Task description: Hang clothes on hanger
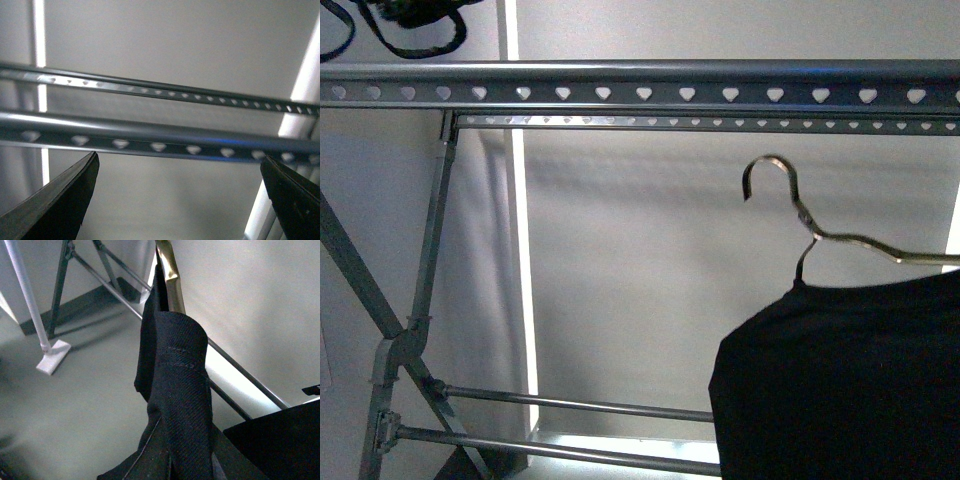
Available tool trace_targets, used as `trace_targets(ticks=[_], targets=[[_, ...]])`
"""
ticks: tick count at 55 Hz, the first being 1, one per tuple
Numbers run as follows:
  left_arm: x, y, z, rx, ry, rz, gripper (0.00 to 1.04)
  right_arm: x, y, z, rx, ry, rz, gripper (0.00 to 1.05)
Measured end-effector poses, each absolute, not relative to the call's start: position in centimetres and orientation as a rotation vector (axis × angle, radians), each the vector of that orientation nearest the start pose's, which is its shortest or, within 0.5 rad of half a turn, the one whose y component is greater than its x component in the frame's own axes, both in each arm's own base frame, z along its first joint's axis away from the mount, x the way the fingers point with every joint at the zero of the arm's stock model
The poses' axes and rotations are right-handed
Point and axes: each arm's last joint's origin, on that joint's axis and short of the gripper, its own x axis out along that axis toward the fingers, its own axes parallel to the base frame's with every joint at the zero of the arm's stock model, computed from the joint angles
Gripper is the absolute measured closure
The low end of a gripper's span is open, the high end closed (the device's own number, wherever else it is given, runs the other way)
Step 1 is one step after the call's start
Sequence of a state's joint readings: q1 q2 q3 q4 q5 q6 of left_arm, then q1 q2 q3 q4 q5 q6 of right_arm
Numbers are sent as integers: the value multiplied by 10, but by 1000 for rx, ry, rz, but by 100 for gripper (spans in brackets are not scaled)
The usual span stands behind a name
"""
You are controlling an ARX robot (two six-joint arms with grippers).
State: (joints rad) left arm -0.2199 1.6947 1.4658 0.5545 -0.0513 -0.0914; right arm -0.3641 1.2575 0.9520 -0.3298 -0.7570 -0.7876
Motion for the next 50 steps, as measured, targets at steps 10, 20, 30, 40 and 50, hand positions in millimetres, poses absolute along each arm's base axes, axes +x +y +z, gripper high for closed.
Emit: trace_targets(ticks=[10,20,30,40,50], targets=[[396,-38,393,-503,-192,91,7,237,-73,309,-251,302,441,96],[366,-35,395,-587,-193,129,7,239,-82,342,-95,263,314,96],[351,-48,404,-579,-246,70,7,253,-100,376,131,207,182,96],[353,-54,398,-571,-235,37,7,277,-100,377,253,253,136,96],[349,-72,390,-531,-237,-64,7,306,-94,371,306,299,91,96]])
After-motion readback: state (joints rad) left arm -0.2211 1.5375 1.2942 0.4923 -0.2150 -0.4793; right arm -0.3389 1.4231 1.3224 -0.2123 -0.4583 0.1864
